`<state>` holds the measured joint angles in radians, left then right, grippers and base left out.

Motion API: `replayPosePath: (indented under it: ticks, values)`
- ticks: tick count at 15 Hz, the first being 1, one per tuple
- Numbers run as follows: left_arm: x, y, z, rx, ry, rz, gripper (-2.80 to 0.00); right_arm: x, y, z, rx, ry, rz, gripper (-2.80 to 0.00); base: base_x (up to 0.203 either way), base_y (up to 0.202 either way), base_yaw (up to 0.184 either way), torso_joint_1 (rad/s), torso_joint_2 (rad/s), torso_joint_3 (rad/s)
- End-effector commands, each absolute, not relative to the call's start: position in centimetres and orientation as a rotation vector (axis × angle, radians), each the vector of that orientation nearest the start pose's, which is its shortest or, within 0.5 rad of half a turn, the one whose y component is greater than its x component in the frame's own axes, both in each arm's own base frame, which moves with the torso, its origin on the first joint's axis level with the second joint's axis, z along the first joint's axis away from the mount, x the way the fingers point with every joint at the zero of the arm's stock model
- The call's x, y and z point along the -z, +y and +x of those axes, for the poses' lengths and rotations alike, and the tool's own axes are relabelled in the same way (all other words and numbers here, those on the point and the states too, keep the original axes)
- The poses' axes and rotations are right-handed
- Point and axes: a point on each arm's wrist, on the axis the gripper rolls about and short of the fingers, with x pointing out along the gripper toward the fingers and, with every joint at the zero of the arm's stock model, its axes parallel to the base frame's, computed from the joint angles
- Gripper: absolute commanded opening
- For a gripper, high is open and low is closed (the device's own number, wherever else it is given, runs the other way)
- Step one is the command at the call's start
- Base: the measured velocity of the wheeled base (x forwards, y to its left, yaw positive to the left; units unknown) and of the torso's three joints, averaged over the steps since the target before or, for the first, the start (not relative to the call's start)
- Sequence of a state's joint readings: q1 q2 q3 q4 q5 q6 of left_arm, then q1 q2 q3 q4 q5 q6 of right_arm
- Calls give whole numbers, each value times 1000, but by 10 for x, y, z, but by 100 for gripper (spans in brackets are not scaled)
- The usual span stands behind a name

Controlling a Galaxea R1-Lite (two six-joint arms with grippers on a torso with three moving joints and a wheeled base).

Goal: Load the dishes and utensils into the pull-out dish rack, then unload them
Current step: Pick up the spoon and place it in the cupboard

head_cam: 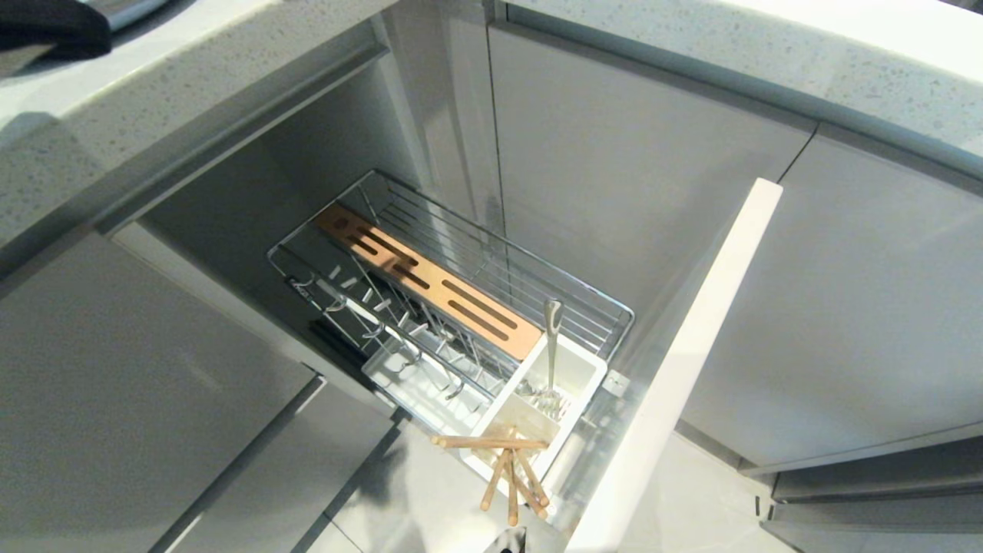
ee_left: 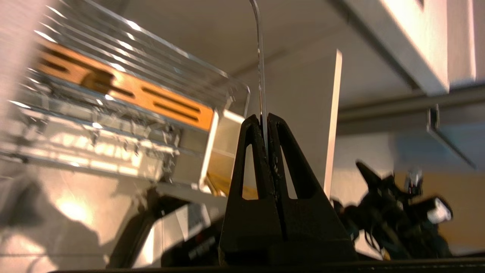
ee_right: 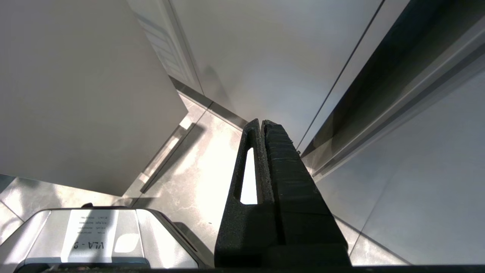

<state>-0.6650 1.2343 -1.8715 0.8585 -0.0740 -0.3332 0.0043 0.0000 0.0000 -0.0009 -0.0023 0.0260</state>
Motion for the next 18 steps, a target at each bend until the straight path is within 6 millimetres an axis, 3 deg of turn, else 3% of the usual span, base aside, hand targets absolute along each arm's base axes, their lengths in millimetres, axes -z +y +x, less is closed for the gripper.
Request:
replayPosePath:
  ticks: [1,8,18]
  values:
    - [-415,-73,81,736,405,-221,-280,-75,0,-23,-2,1,26,-280,0,0,0,0,0,0]
    - [-374,-129,92,817,611,-57,-280,-75,0,-23,-3,0,26,-280,0,0,0,0,0,0]
    - [-327,-195,124,605,959,64,-280,-75,0,-23,-3,0,26,-280,0,0,0,0,0,0]
